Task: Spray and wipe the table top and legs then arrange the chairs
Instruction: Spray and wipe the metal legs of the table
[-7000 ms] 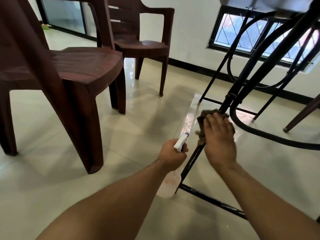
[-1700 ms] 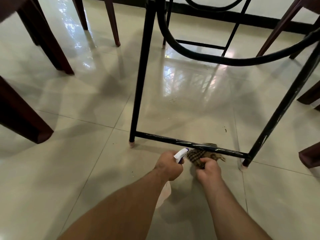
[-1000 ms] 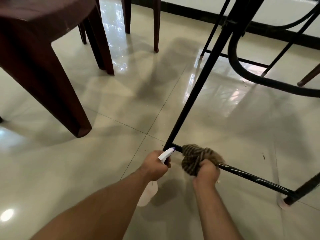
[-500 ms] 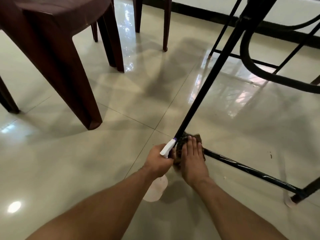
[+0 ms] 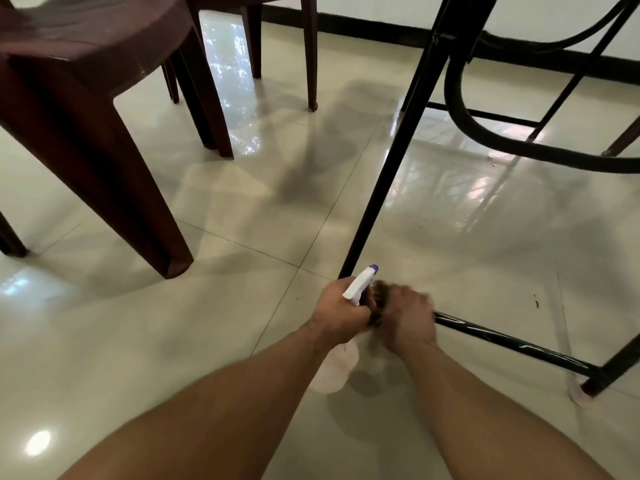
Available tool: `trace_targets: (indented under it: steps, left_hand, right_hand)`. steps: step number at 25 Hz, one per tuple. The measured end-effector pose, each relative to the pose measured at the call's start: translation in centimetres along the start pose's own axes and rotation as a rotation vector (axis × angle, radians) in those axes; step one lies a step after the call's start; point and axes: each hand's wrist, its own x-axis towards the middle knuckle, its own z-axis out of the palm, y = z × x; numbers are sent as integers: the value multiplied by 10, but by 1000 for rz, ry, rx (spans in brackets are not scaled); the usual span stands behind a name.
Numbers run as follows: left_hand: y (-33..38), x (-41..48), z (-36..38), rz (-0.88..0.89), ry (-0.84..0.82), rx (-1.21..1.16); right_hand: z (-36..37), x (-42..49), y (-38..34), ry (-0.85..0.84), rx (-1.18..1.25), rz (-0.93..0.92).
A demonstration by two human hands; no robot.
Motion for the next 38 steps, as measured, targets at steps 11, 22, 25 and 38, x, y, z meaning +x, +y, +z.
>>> trace_targets:
  steps: [11,22,25,38]
  left_hand:
    - [1,-4,23,16,-78,51]
    - [25,-9,93,57,-253,38]
    - [23,-10,105,44,-285,31]
    - [35,-13,162,59,-372,78]
  right_hand:
    - [-3,-38,65,40,-4,207]
    - [14,-68,127,1,172,321]
    - [24,-75,164,48,132,184]
    - [-6,-76,234,-183,-445,462]
